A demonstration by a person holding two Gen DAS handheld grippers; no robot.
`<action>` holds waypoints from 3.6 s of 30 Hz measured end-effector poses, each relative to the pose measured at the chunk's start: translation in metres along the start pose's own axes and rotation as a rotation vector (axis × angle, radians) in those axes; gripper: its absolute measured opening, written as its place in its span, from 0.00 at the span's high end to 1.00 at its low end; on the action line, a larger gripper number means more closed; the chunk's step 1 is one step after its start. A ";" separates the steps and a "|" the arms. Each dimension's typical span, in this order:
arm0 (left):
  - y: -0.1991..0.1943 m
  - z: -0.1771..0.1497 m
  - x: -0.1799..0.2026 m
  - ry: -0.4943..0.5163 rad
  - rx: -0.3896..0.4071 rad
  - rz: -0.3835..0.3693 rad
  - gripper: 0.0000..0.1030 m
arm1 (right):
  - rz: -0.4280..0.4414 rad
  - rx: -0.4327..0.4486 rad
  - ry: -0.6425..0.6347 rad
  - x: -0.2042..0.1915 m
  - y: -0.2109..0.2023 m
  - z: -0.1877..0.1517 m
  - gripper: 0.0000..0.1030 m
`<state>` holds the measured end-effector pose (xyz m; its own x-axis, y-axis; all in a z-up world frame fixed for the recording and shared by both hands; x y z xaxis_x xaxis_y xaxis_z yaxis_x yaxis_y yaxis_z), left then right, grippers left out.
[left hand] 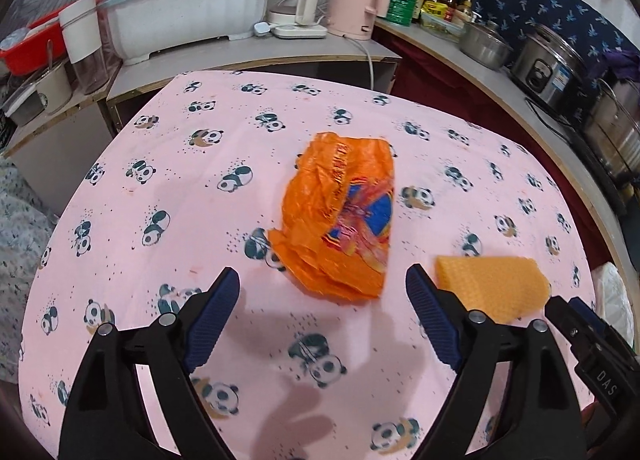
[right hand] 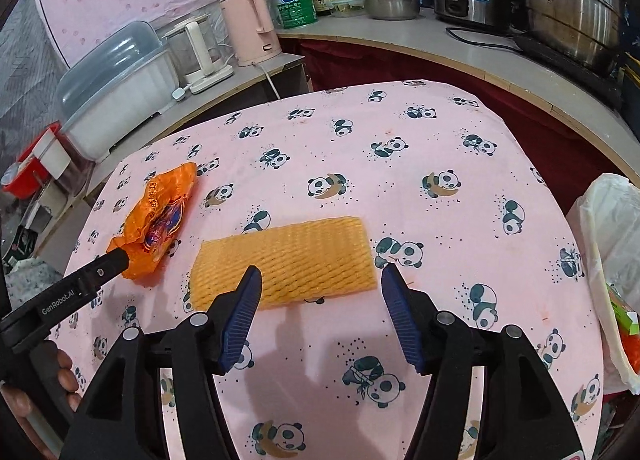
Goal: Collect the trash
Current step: 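Move both open grippers back over the orange snack bag and foam net, then grasp the orange snack bag with the left gripper while the right grasps the foam net, then carry the snack bag and foam net over the wastebasket with both grippers, then open the left gripper to drop the snack bag while the right releases the foam net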
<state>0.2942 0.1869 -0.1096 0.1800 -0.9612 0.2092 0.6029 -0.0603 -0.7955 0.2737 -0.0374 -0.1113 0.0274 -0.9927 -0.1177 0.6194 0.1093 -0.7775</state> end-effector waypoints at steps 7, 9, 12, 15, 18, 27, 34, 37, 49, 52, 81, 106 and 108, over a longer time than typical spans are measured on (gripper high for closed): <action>0.031 0.012 -0.003 -0.005 -0.035 -0.001 0.21 | -0.017 -0.026 0.013 0.005 0.023 0.005 0.37; 0.037 0.013 -0.002 -0.006 -0.043 -0.007 0.23 | -0.020 -0.036 0.013 0.006 0.029 0.005 0.37; 0.046 0.012 0.004 0.010 -0.060 -0.020 0.35 | -0.019 -0.047 0.009 0.005 0.035 0.003 0.37; 0.050 0.010 0.011 0.031 -0.064 -0.023 0.49 | -0.019 -0.053 0.001 0.003 0.040 0.000 0.38; 0.050 0.009 0.019 0.063 -0.061 -0.025 0.67 | -0.024 -0.051 -0.013 0.001 0.041 -0.003 0.44; 0.037 -0.004 0.042 0.102 -0.059 -0.054 0.87 | -0.050 -0.032 -0.024 0.004 0.032 -0.006 0.74; 0.017 -0.017 0.062 0.132 -0.037 -0.058 0.89 | -0.065 -0.014 0.006 0.021 0.012 -0.009 0.92; 0.008 -0.022 0.070 0.148 -0.031 -0.070 0.89 | -0.067 -0.001 0.016 0.029 0.001 -0.011 0.92; -0.017 -0.059 0.112 0.216 -0.044 -0.119 0.90 | -0.085 0.051 0.089 0.072 -0.048 -0.029 0.93; -0.026 -0.065 0.124 0.235 -0.039 -0.133 0.90 | -0.103 0.074 0.114 0.088 -0.060 -0.028 0.93; -0.094 -0.117 0.313 0.516 0.019 -0.311 0.90 | -0.279 0.259 0.365 0.270 -0.178 -0.043 0.93; -0.081 -0.176 0.416 0.654 -0.064 -0.396 0.78 | -0.384 0.280 0.548 0.378 -0.210 -0.092 0.93; -0.081 -0.174 0.414 0.647 -0.055 -0.388 0.70 | -0.382 0.280 0.545 0.378 -0.209 -0.092 0.93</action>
<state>0.1849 -0.2528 -0.0575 -0.5397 -0.8335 0.1186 0.4869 -0.4240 -0.7636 0.0823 -0.4308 -0.0497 -0.5813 -0.7840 -0.2180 0.6873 -0.3296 -0.6473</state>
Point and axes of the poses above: each gripper's, at about its wrist camera, not at the fingertips, and y roughly the way its jaws point, x to its right, z to its top, the point moved 6 cm from there along y, roughly the way its jaws point, and after that the axes turned 5 degrees about -y, right-handed, at the moved point
